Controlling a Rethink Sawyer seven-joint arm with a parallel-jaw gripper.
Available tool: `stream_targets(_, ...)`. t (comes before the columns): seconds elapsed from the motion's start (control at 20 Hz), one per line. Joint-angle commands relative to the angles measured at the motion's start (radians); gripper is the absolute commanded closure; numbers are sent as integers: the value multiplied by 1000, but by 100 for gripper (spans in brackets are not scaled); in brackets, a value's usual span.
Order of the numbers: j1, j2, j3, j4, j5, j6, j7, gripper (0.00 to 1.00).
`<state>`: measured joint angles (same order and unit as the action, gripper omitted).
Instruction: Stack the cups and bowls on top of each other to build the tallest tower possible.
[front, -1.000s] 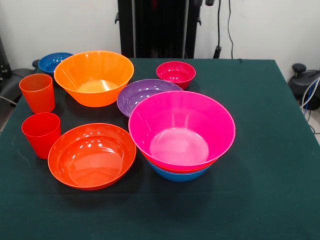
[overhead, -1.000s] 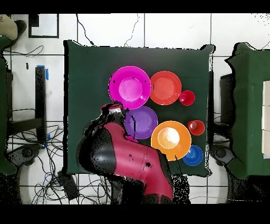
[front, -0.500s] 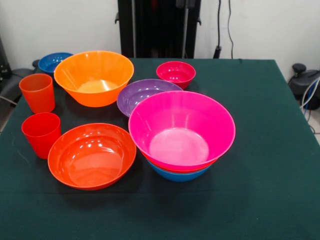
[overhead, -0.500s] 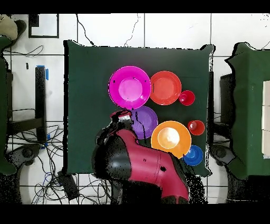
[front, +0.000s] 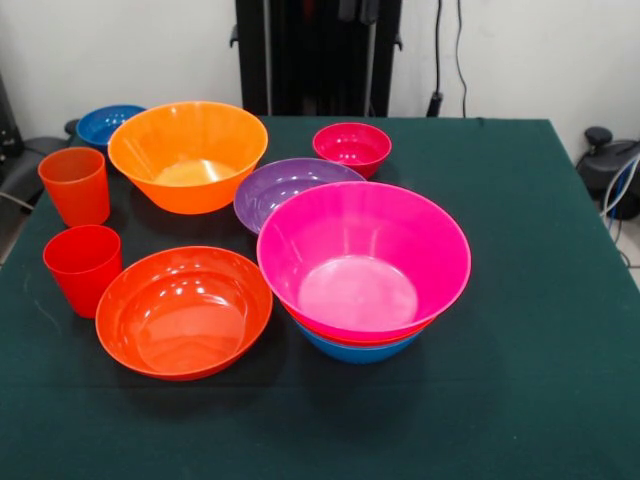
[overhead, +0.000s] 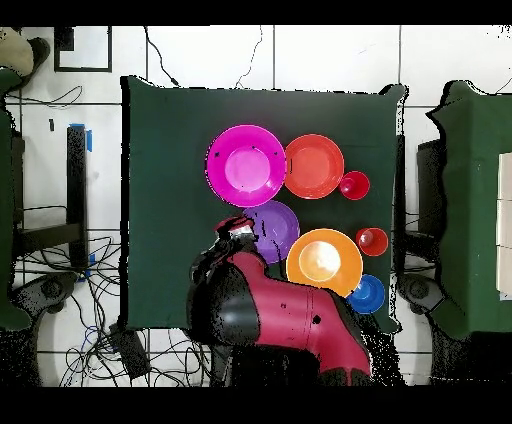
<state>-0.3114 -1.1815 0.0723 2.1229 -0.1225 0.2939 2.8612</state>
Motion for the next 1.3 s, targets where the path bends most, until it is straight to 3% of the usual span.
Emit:
stream_targets(0.05,-92,18,197,131,-133,2,-297,0)
stream_targets(0.55,-249,3,389,169,-210,24,-327,0)
stream_targets(0.85,-315,23,460,177,-258,18,-316,0)
stream_targets(1.3,-362,72,511,152,-361,17,-250,0)
